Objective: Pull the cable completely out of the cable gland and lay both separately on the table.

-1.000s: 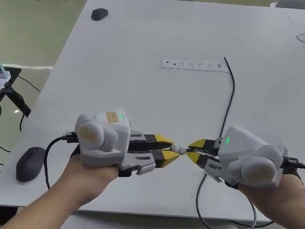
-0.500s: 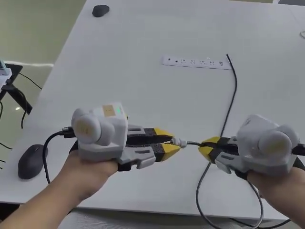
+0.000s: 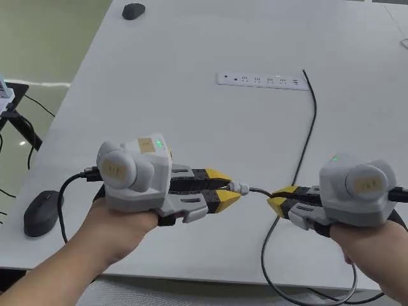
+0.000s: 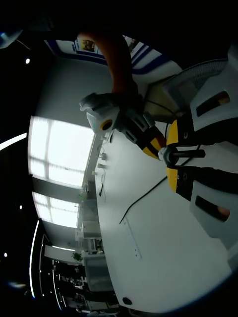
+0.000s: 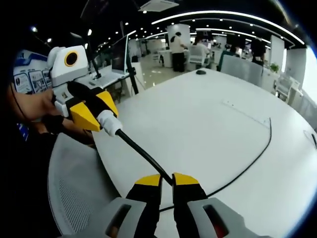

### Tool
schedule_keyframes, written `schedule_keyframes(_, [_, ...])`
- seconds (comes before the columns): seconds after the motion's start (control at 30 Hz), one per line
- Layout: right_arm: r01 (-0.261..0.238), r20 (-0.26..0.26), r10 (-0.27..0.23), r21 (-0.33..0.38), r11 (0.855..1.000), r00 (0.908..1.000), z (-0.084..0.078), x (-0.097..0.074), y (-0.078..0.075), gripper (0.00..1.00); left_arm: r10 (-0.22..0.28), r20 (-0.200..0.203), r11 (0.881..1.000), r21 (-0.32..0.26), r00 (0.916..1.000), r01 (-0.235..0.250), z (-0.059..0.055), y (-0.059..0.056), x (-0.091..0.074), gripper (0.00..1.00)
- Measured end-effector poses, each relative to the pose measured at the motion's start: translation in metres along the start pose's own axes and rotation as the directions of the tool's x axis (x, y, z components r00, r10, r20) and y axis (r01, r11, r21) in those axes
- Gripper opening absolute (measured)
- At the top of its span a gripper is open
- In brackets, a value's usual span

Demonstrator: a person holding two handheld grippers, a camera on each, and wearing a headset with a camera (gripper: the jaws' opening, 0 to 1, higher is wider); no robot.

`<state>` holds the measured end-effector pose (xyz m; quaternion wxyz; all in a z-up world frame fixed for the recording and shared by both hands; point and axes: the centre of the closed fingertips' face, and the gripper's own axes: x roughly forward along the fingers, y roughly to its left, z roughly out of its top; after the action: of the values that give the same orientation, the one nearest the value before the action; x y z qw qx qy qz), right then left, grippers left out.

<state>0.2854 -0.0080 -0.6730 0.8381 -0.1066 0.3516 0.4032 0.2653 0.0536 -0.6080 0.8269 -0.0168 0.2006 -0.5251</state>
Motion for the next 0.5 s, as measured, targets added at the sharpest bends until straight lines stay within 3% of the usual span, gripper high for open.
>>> schedule_keyframes(0.17, [0.023,0.019,-0.022,-0.079,0.997,0.9996,0.003,-0.005,-0.003,0.04,-0.016,0.008,1.000,-0.014,0.9998,0.016,0.003,-0.004,0.001,0.14])
schedule_keyframes(0.2, [0.035,0.037,-0.031,-0.128,0.991,0.9988,0.006,-0.006,-0.004,0.04,-0.018,0.013,1.000,-0.017,0.9998,0.019,0.004,-0.004,0.002,0.14])
schedule_keyframes(0.3, [0.062,0.051,-0.054,-0.190,0.980,0.9972,0.008,-0.011,-0.007,0.04,-0.019,0.011,1.000,-0.014,0.9998,0.019,0.004,-0.004,0.003,0.14])
schedule_keyframes(0.4, [0.058,0.088,-0.040,-0.202,0.978,0.9953,0.015,-0.015,-0.004,0.15,-0.020,0.007,1.000,-0.009,0.9998,0.020,0.004,-0.004,0.005,0.14])
schedule_keyframes(0.43, [0.085,0.093,-0.064,-0.235,0.968,0.9935,0.019,-0.017,-0.006,0.19,-0.021,0.006,1.000,-0.011,0.9998,0.021,0.003,-0.005,0.005,0.14])
schedule_keyframes(0.5, [0.064,0.102,-0.035,-0.293,0.954,0.9942,0.025,-0.020,0.003,0.19,-0.022,0.004,1.000,-0.011,0.9997,0.022,0.002,-0.006,0.007,0.14])
